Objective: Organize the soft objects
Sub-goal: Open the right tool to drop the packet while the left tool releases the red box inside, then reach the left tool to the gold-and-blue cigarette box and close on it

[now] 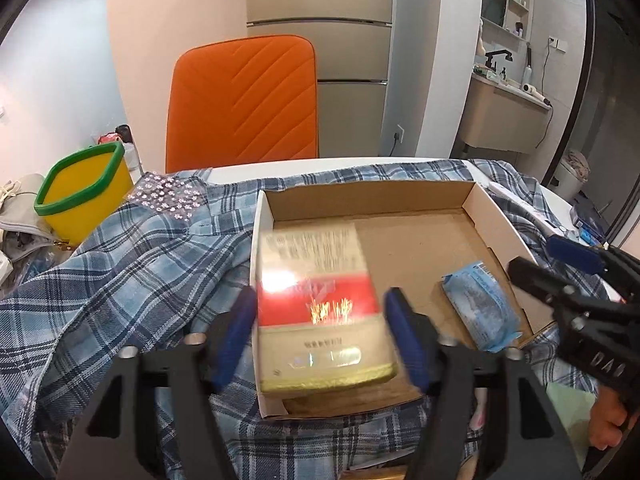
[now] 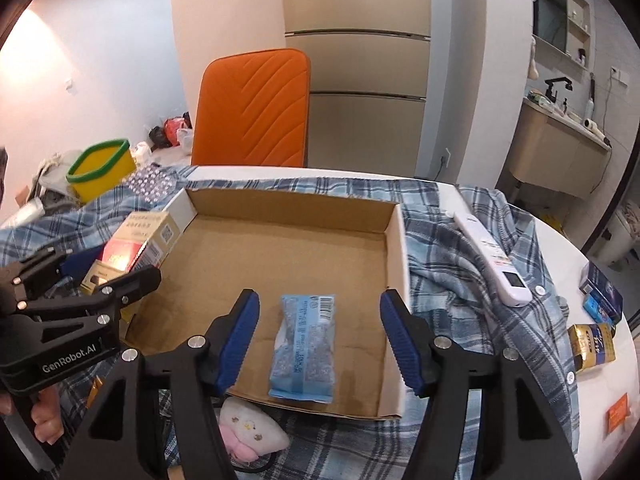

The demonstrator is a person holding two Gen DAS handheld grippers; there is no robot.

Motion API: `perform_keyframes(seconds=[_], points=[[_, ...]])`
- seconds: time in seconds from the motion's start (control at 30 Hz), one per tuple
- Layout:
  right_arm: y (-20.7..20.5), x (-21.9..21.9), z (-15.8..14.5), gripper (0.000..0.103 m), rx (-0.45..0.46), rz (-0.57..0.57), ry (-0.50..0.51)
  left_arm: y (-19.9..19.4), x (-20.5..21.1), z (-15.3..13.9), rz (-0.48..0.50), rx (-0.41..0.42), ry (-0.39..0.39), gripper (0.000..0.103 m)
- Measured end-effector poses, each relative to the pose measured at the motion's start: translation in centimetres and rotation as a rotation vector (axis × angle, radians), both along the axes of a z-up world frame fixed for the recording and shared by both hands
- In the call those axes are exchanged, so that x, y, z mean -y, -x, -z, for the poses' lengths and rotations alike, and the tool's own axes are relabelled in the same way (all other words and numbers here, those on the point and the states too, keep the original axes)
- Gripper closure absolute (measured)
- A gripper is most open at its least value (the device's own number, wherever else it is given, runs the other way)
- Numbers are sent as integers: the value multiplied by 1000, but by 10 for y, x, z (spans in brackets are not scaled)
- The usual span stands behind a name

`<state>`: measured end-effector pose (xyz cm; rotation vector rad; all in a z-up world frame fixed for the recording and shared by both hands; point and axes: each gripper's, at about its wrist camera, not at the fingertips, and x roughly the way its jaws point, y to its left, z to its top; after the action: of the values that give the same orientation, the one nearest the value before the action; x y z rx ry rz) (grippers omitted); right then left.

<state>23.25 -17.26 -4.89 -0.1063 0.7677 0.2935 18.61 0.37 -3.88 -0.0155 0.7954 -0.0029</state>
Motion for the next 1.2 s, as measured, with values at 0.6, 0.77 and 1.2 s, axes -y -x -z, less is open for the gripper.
perform_keyframes(seconds=[0.6, 0.77, 1.2], points=[[54, 37, -73, 37, 230, 88, -117, 89, 15, -92, 40, 353, 15, 0], [89, 43, -85, 36, 295, 99, -118, 125, 21, -104, 48, 447, -27, 0], [178, 59, -90, 16, 406, 96, -130, 182, 18, -73, 64, 542, -9, 0]])
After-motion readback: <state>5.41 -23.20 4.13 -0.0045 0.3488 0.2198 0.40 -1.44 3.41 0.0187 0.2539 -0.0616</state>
